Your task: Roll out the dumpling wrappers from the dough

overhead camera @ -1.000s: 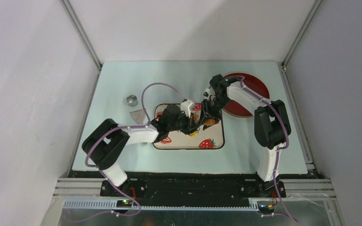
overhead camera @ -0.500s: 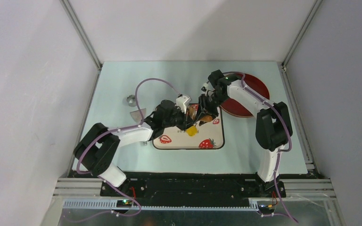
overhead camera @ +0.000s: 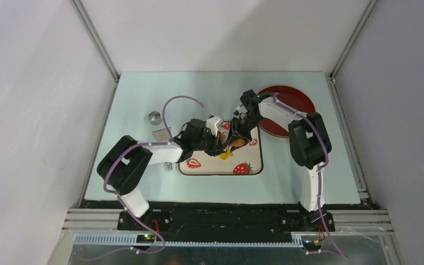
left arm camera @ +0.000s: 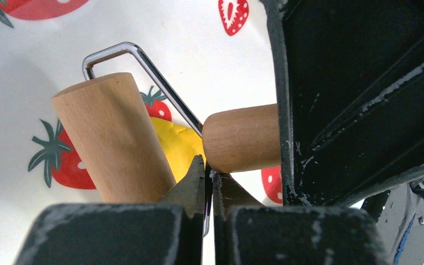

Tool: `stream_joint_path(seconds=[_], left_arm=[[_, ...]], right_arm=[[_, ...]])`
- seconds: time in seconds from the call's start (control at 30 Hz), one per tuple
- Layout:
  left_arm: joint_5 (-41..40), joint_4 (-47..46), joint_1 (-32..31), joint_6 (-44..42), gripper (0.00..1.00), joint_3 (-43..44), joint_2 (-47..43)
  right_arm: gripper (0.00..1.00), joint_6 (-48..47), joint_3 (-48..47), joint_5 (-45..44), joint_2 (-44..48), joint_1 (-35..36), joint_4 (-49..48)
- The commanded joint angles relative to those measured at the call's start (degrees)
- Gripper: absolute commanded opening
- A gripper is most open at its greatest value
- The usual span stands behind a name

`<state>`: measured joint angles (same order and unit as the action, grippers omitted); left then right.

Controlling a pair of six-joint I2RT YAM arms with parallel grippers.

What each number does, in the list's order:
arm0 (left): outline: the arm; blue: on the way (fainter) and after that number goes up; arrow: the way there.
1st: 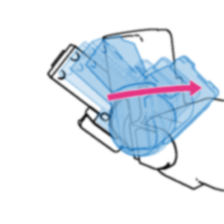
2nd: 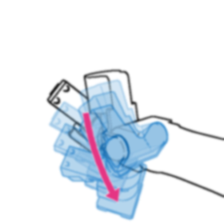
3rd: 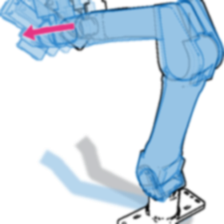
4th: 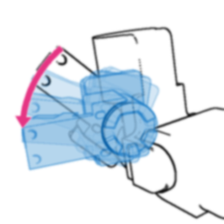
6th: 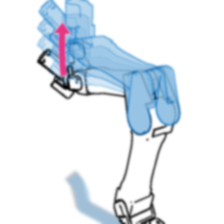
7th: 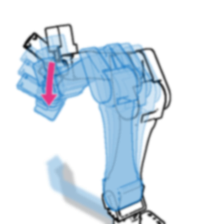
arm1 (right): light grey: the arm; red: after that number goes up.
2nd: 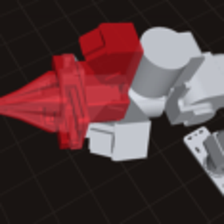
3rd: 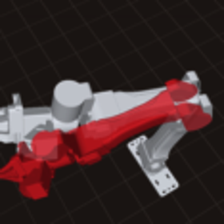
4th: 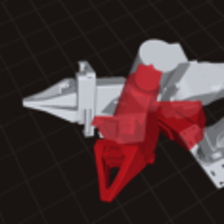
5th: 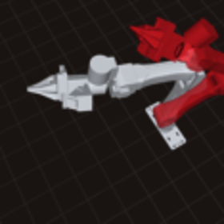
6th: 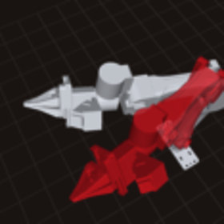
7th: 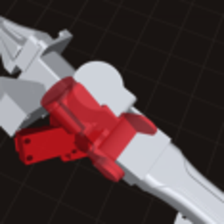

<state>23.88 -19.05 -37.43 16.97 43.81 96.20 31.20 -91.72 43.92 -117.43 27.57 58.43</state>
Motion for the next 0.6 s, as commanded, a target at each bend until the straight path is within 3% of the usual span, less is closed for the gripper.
stream_joint_path(seconds=[0.0,0.3,0.57], left_arm=[[4.2,-5.0,-0.8,4.5,0.00,1.9,2.6],[4.8,-5.2,-0.5,5.4,0.00,1.9,6.6],[3.7,-5.2,0.1,6.2,0.00,1.3,5.3]], right_arm=[[0.00,1.7,0.8,2.7,-2.7,2.2,-10.0],[0.00,4.4,6.5,5.5,-4.8,1.6,-16.1],[0.00,5.5,5.4,6.6,-8.6,3.0,-18.0]])
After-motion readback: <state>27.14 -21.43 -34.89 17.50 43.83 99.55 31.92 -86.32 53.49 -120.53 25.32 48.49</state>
